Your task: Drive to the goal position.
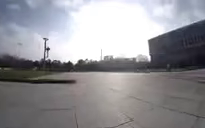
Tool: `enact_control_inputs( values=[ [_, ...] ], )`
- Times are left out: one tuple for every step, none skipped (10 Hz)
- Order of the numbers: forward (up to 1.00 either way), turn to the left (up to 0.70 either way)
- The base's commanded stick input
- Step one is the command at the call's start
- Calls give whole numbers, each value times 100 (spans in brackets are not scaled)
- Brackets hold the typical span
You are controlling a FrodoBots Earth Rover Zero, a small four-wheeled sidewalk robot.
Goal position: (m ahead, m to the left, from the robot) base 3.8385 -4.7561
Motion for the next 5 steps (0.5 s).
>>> enact_control_inputs(
  values=[
    [85,-34],
    [85,-34],
    [85,-34],
    [85,-31],
    [85,-18]
  ],
)
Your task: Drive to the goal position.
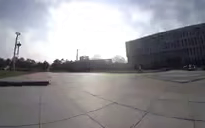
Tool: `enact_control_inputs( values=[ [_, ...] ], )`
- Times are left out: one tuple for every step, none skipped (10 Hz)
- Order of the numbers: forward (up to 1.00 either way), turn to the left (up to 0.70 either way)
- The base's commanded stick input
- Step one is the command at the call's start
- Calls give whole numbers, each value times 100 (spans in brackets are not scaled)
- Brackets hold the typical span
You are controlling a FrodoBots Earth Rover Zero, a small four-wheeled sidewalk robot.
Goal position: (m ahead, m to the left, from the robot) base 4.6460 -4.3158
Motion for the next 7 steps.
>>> enact_control_inputs(
  values=[
    [85,-7],
    [85,0],
    [85,0],
    [85,0],
    [85,0],
    [85,0],
    [85,0]
  ],
)
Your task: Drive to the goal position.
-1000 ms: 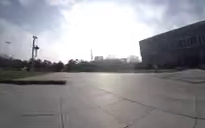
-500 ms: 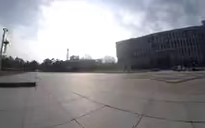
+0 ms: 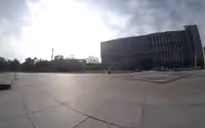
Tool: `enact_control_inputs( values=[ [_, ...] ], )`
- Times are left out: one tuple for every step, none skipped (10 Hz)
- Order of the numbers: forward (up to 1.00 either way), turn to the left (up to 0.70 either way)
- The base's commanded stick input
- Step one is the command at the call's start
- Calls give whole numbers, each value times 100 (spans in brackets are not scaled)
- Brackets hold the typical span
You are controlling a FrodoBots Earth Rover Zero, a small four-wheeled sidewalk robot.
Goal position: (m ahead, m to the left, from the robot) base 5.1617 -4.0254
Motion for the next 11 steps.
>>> enact_control_inputs(
  values=[
    [85,0],
    [85,0],
    [85,0],
    [85,0],
    [85,0],
    [85,4],
    [85,10],
    [85,16],
    [85,22],
    [85,28],
    [85,34]
  ],
)
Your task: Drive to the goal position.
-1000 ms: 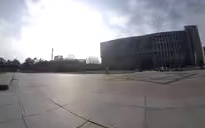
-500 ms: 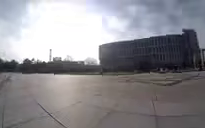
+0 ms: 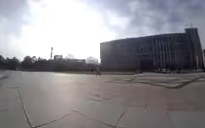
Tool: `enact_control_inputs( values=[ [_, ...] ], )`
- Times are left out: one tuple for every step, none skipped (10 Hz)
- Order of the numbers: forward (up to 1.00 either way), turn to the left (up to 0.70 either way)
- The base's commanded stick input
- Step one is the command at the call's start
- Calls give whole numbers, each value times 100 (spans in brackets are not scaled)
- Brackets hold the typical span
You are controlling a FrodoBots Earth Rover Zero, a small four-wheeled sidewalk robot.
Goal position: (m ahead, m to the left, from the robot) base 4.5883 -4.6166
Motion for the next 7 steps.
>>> enact_control_inputs(
  values=[
    [85,34],
    [85,34],
    [85,23],
    [85,13],
    [85,10],
    [85,7],
    [85,4]
  ],
)
